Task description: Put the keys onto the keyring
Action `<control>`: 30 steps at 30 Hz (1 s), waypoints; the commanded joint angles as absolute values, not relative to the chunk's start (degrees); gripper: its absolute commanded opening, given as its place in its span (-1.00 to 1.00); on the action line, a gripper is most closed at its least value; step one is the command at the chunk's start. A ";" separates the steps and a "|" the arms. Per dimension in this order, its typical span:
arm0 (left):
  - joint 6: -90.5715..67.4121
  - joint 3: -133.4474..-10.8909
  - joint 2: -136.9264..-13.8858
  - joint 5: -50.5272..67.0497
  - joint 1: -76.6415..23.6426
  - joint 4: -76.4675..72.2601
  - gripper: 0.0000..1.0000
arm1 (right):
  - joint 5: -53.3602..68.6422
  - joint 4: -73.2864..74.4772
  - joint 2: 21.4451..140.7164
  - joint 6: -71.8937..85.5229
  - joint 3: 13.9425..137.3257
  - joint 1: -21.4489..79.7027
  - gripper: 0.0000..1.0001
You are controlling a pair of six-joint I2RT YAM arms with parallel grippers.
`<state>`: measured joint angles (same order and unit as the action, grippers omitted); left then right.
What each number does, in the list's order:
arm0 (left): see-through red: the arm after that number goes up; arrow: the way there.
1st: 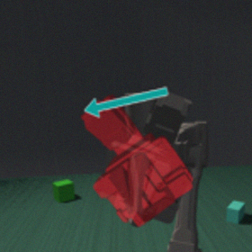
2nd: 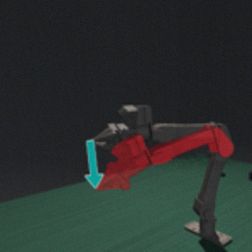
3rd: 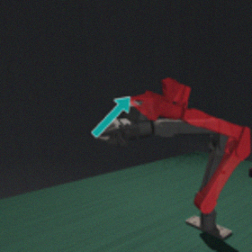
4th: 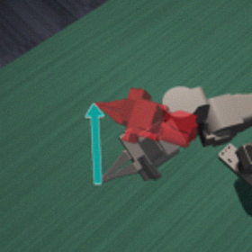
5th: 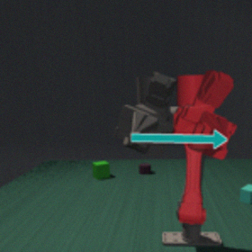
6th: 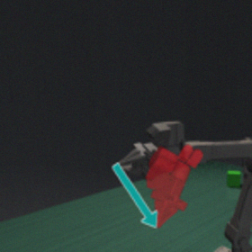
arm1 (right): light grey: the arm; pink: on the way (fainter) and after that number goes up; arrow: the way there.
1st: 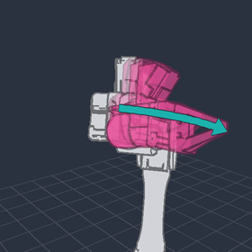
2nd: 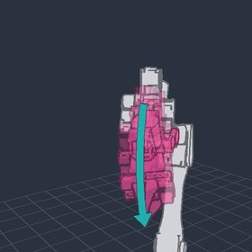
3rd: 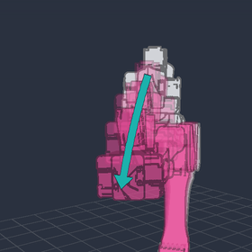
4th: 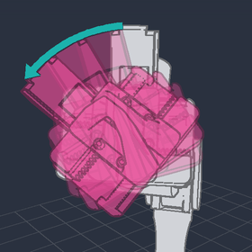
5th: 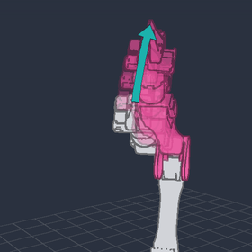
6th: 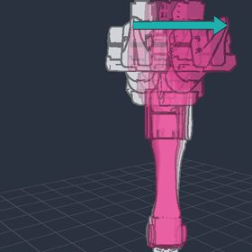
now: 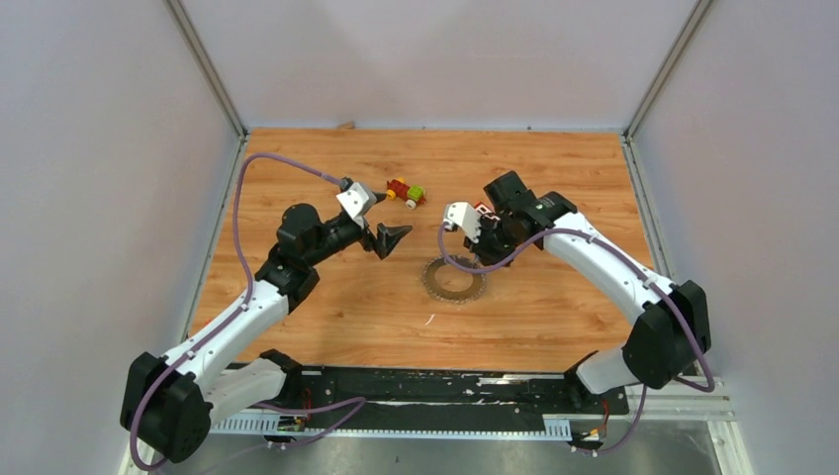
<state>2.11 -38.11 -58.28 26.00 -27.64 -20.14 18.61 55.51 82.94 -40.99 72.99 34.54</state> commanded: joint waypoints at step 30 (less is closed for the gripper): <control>5.40 -43.25 -56.52 17.98 -27.29 -10.16 1.00 | -2.80 46.69 91.93 -47.46 56.46 19.67 0.44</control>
<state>3.11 -39.55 -58.13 21.41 -27.59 -12.93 -3.86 48.42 95.85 -48.45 56.38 20.84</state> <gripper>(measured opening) 0.998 0.632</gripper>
